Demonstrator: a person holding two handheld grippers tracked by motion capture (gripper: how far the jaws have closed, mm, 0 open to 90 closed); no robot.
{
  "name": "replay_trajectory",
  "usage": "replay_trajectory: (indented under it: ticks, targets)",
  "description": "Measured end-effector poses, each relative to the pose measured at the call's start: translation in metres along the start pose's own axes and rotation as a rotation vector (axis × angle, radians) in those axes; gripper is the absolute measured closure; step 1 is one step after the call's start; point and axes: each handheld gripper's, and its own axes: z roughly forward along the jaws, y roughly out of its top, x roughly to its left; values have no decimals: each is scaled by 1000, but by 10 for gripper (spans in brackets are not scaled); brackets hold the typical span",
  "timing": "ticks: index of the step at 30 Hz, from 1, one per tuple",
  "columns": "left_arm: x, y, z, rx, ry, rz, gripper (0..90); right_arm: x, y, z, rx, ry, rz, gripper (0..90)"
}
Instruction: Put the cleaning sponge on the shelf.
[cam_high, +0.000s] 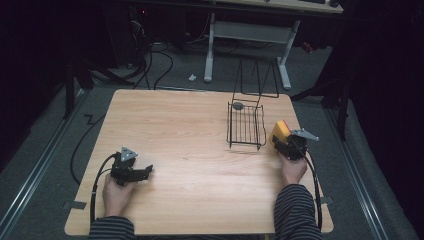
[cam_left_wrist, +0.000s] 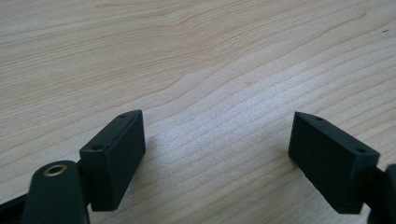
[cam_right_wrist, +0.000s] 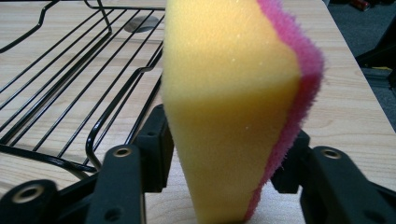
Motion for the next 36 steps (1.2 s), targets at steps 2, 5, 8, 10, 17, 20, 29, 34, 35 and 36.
replay_trajectory:
  ticks: [2,5,8,10,17,20,29,34,35,36]
  targets:
    - [0,0,0,0,0,0,192,0,0,0,0,-3,-2,545]
    - [0,0,0,0,0,0,193,1,-1,0,0,-8,-15,596]
    - [0,0,0,0,0,0,192,1,0,-1,1,-1,-24,606]
    - [0,0,0,0,0,0,192,1,0,-2,-2,2,-24,608]
    - [0,0,0,0,0,0,192,-1,2,-6,-12,13,-31,610]
    - [0,0,0,0,0,0,193,-1,4,-10,-15,23,-38,610]
    - [0,0,0,-1,0,0,193,1,11,-26,-50,50,-60,609]
    - [0,0,0,0,0,0,192,2,17,-42,-88,84,-69,609]
    - [0,0,0,0,0,0,192,2,17,-42,-88,84,-69,609]
    - [0,0,0,-1,-1,0,192,2,17,-44,-91,87,-69,609]
